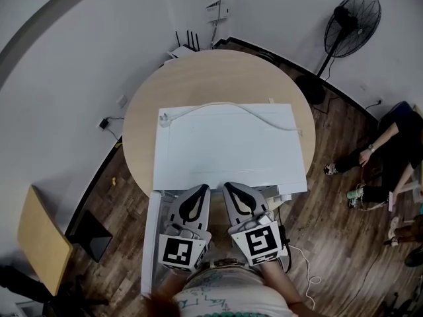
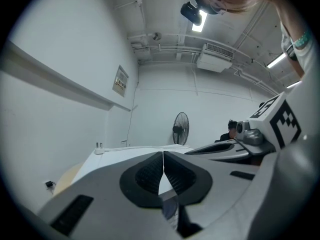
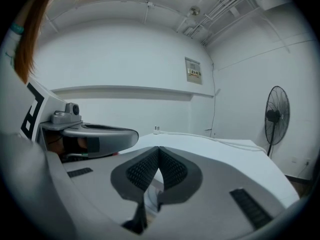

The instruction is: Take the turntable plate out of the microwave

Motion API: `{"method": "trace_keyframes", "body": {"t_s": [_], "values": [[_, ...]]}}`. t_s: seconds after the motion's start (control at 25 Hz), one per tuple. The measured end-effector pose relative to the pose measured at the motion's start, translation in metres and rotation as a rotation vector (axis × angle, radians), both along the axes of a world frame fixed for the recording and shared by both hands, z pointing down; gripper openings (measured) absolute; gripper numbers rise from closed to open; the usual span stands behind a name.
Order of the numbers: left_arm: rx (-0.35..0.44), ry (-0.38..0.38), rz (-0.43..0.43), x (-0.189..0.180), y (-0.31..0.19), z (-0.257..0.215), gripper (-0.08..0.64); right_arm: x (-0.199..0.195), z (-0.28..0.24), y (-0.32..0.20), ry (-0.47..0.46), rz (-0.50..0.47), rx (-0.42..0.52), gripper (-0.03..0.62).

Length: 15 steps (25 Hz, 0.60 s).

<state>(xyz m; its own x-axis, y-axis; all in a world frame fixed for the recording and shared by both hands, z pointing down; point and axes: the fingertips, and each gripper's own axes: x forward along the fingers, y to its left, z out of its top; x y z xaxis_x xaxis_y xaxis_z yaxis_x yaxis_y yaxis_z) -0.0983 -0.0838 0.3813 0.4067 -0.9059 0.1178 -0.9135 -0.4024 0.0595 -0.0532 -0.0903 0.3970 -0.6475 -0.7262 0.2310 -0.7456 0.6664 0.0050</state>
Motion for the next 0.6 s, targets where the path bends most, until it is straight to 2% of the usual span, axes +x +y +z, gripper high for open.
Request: {"method": "trace_keyframes", "body": {"t_s": [0.32,0.6], "values": [[-0.06,-0.006,0.026,0.007,0.005,0.022,0.017,0.002,0.023,0.008,0.018,-0.014,-0.068,-0.009],[-0.148,-0.013,0.04,0.009,0.014,0.051,0.015,0.0,0.056,0.016,0.073,-0.055,-0.119,-0.009]]}}
